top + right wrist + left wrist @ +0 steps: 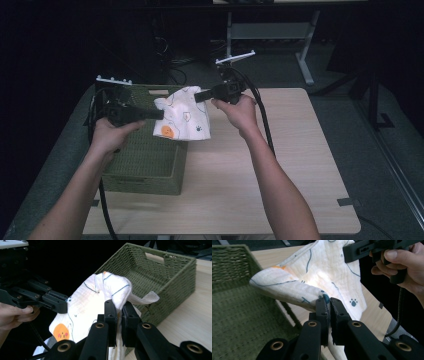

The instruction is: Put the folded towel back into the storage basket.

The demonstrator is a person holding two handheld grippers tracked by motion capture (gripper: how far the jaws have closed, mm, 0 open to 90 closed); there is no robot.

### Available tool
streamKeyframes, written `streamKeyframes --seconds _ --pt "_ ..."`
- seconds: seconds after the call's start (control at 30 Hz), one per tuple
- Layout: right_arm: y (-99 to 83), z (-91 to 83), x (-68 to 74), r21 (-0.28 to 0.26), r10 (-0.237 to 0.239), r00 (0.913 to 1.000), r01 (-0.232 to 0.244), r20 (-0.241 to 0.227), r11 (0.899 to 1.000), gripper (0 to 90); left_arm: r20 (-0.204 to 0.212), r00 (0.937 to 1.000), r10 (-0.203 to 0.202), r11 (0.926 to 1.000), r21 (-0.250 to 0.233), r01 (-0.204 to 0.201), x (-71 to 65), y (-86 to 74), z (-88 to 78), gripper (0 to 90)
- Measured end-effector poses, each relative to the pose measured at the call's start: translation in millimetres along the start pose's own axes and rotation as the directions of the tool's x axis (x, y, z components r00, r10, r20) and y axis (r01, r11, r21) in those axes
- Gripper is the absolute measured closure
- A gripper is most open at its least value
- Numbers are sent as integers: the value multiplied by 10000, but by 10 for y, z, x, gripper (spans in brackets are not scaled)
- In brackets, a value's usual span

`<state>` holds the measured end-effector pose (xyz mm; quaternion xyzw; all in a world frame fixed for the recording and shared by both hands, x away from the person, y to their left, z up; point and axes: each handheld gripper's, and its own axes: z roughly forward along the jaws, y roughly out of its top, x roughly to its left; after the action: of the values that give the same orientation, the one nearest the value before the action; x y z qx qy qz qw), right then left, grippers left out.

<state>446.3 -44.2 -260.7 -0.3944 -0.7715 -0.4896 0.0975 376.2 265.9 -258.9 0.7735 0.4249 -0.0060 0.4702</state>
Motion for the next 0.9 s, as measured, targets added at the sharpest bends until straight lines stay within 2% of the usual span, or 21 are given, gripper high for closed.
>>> streamKeyframes --seconds 0.17,0.43,0.53,0.9 --pt "45 136 50 82 -21 9999 22 -149 10000 842 -111 9998 -157 9998 -92 156 107 -31 -126 860" --pt "98 341 104 185 0 9995 6 -327 9998 842 -270 9995 -134 9999 -92 132 205 -53 -287 861" --pt "119 452 127 275 -16 9990 28 -439 9996 842 -334 9992 -237 9997 -102 234 296 -91 -344 861" --pt "110 761 109 521 147 9986 -120 -514 9986 841 -477 9977 -473 9987 159 481 530 -203 -362 860"
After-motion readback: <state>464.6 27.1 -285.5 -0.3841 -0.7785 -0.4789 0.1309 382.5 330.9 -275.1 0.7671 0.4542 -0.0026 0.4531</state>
